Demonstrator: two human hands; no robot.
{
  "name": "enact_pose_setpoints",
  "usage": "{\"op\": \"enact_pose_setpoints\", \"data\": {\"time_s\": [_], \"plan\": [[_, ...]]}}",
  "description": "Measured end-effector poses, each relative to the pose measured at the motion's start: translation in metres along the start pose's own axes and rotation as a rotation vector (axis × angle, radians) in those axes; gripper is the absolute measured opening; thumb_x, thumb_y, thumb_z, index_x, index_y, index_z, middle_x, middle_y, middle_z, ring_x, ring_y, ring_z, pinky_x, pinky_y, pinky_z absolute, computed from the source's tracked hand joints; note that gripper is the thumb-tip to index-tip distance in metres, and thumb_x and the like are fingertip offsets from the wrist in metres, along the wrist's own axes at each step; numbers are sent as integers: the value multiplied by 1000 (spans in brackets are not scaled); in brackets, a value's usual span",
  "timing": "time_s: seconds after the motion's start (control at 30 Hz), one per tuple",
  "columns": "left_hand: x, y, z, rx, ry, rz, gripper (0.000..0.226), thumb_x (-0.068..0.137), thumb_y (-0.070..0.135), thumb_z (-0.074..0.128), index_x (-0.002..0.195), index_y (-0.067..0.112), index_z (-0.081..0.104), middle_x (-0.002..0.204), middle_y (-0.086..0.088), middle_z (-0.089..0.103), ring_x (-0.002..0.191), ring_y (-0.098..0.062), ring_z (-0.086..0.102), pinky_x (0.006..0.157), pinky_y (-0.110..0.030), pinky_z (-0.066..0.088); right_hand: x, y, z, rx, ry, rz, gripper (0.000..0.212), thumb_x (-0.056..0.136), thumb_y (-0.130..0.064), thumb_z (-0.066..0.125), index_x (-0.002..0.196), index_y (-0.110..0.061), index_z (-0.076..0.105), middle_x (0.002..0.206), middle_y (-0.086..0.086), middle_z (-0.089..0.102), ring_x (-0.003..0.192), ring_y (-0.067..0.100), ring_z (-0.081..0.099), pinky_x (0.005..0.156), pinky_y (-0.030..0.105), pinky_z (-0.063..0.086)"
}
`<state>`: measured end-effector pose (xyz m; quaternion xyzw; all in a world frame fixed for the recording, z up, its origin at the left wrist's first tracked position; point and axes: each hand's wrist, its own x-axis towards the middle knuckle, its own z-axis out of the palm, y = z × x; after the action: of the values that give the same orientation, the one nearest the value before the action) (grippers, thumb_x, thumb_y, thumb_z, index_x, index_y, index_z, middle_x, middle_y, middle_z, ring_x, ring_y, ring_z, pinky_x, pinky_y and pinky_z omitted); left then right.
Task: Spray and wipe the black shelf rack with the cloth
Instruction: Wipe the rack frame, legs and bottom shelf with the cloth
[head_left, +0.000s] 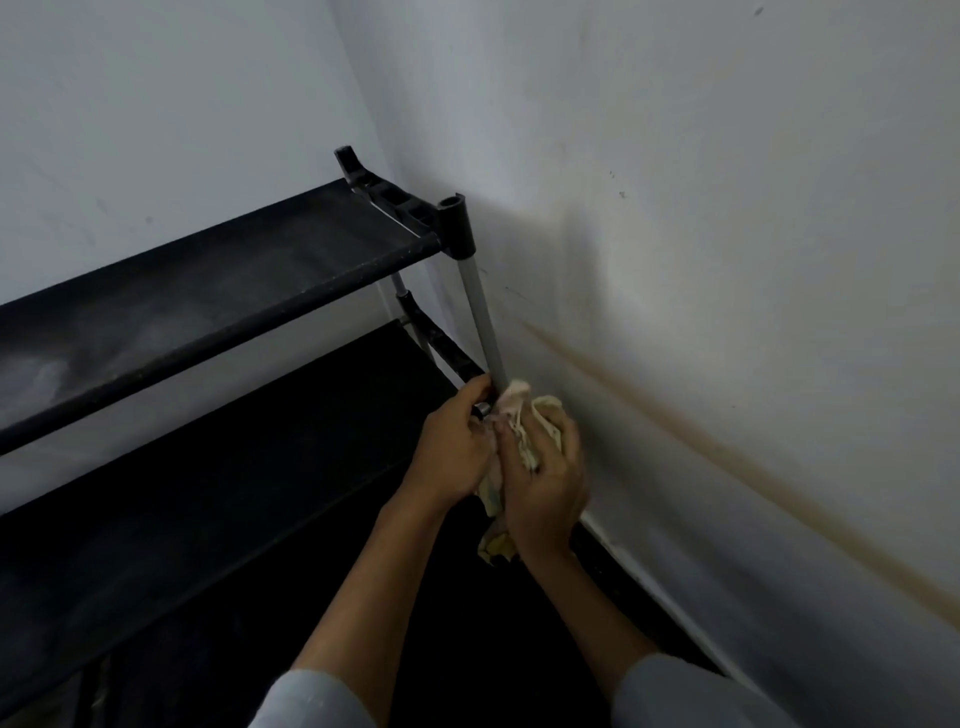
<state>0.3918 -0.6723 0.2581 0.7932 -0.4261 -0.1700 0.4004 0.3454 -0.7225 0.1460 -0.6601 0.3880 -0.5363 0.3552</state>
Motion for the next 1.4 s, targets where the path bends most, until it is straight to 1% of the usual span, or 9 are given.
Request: {"op": "enact_pose_setpoints", "data": {"time_s": [0.1,0.2,0.3,0.43,0.53,0.83,1.07,1.23,1.4], "plan": [[0,-3,1,-37,-14,-16,57,88,-16,30,133,14,49,132,-5,54,119,-20,55,99,-21,42,-22,44,-4,-96,-157,189,63,83,-68,44,107,-17,73,108,-1,66,91,23,65,71,32,55],[0,-4,1,-13,-20,-12,60,88,-18,26,135,15,47,133,-3,51,120,-20,53,98,-15,39,-33,69,-17,-199,-276,309,59,84,-66,47,108,-19,72,106,-1,67,88,21,65,68,32,54],[1,-5,2,-3,-6,-7,57,90,-16,27,132,15,49,131,-3,53,115,-18,56,94,-13,39,-23,50,-19,-96,-208,208,29,87,-39,67,104,-16,74,107,1,64,92,24,64,70,32,52],[1,-3,1,-8,18,11,45,93,-6,37,129,15,53,115,7,55,104,-8,54,81,0,39,2,0,-9,104,-3,25,32,84,-40,69,102,-15,75,105,-2,64,93,12,61,71,23,49],[2,-4,1,-19,17,-1,45,93,-7,35,127,16,54,112,5,56,106,-19,60,90,-17,44,2,6,-4,33,0,16,36,85,-46,63,101,-17,75,106,-2,64,92,16,63,69,28,52],[0,-2,1,30,8,-19,50,92,-10,32,130,15,52,129,-6,55,110,-20,57,92,-17,38,-10,81,-41,-266,-605,414,33,87,-49,63,105,-23,69,110,1,64,103,27,61,79,32,45],[1,-2,0,60,31,-3,46,91,-9,38,129,12,53,127,-5,57,109,-14,54,81,-4,38,7,42,-34,51,-231,69,27,84,-37,72,102,-17,75,107,-4,64,96,11,60,74,26,48],[-1,-1,0,27,20,-2,50,91,-10,34,133,13,50,130,-6,54,110,-19,57,91,-17,41,2,40,-12,-54,-229,-40,38,85,-46,62,103,-15,74,108,-1,65,90,13,60,68,20,41],[2,-7,0,35,-38,-7,54,93,-11,31,140,13,42,142,-7,45,125,-21,49,98,-14,37,-29,103,-34,-229,-550,134,28,92,-38,62,101,-13,71,107,2,63,90,25,63,70,27,42]]}}
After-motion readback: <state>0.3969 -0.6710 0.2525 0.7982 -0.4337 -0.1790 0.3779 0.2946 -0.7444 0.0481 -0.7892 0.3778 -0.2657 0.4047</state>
